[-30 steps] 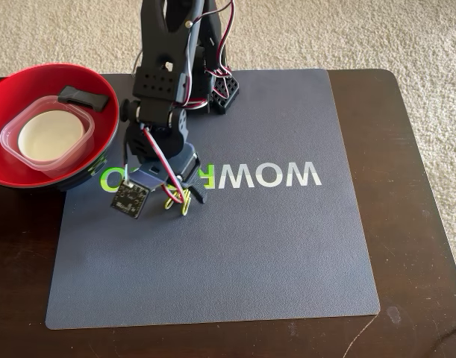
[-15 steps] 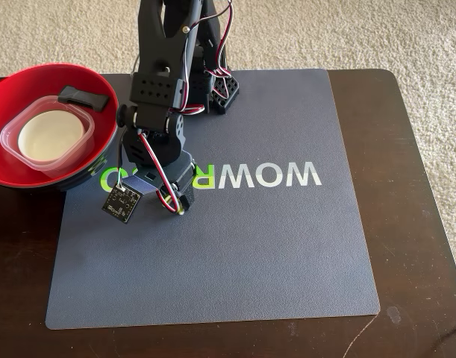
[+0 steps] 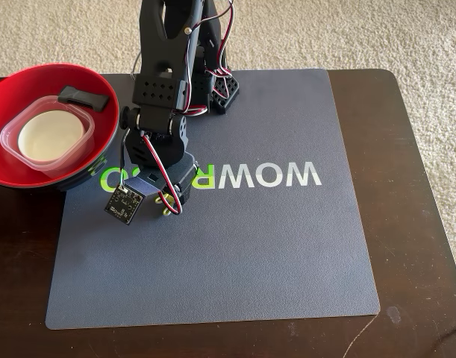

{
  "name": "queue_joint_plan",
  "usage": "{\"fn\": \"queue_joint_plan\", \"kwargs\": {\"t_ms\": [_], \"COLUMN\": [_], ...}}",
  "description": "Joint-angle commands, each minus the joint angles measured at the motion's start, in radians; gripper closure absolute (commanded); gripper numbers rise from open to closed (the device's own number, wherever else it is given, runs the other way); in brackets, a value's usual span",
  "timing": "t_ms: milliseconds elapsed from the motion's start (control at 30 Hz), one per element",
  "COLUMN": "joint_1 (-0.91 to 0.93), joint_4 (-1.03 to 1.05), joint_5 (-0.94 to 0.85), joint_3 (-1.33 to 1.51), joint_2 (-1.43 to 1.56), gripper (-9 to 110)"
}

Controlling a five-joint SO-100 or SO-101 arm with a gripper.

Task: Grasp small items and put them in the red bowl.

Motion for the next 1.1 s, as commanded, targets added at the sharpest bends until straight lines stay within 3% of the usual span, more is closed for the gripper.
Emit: {"fn": "queue_joint_plan", "kwargs": {"t_ms": [0,133,333,500,667,767,833,1067], "joint_1": [-0.005,0.038,0.264,0.726,1.066,1.089,1.06,0.925], "joint_4": [0.0,0.074,0.502,0.614,0.443,0.364,0.351,0.408], "joint_5": [-0.072,-0.25,-0.492,-0.35,-0.193,-0.169,-0.169,-0.229], "joint_3": [-0.035,-0.133,-0.528,-0.495,-0.391,-0.327,-0.321,-0.411], "joint_2": [0.124,0.341,0.331,0.417,0.37,0.33,0.316,0.368], "gripper": [101,101,101,101,100,82,77,70]}}
